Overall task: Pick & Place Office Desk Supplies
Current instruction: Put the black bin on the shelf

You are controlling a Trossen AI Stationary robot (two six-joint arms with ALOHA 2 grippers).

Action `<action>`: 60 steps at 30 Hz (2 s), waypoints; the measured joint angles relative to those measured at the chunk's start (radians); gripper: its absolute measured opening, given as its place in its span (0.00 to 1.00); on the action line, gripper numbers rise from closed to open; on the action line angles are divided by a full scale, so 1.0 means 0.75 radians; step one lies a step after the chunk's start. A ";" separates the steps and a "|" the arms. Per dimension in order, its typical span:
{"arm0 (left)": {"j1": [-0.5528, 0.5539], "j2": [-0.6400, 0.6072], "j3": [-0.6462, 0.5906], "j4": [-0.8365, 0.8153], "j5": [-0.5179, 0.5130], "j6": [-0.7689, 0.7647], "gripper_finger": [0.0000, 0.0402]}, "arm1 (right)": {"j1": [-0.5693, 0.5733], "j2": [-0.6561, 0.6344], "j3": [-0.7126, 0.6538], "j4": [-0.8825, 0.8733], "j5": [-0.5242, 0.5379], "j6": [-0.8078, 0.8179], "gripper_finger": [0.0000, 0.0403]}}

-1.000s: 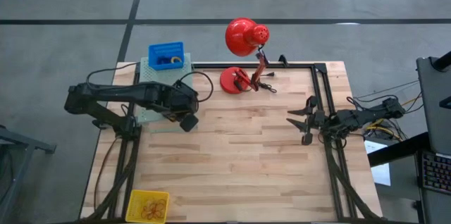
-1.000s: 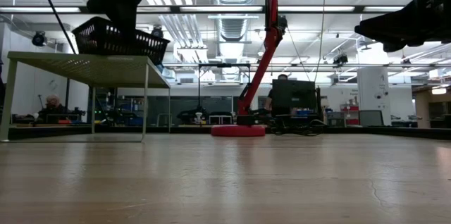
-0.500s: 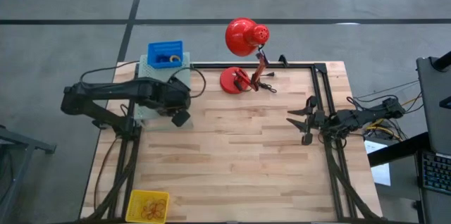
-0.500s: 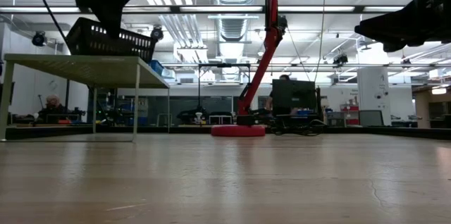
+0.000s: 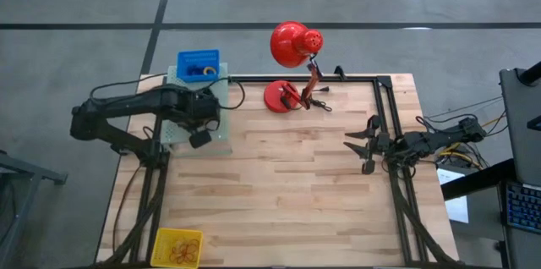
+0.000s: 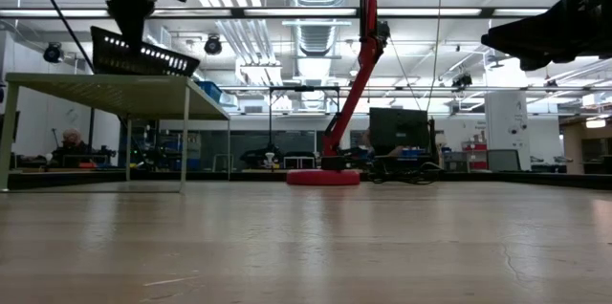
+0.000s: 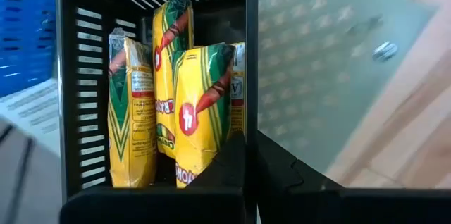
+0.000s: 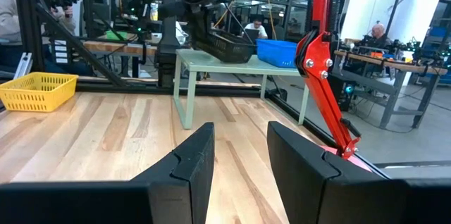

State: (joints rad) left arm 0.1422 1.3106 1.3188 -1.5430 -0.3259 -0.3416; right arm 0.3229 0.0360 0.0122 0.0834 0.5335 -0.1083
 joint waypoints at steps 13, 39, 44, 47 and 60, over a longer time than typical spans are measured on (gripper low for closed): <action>0.108 0.000 -0.004 -0.003 -0.216 0.346 0.03 | 0.000 0.000 0.000 0.000 0.000 0.000 0.32; 0.262 -0.105 -0.078 0.180 -0.018 0.718 0.03 | 0.000 0.000 0.000 0.000 0.000 0.000 0.32; 0.310 -0.204 -0.157 0.241 0.013 0.811 0.03 | 0.000 0.000 0.000 0.000 0.000 0.000 0.32; 0.350 -0.230 -0.181 0.256 0.099 0.902 0.03 | 0.000 0.000 0.000 0.000 0.000 0.000 0.32; 0.607 -0.233 -0.198 0.373 0.398 1.145 0.04 | 0.000 0.000 0.000 0.000 0.000 0.000 0.32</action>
State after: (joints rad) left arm 0.5973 1.1362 1.1702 -1.2634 -0.0278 0.5174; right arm 0.3229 0.0360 0.0120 0.0834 0.5335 -0.1081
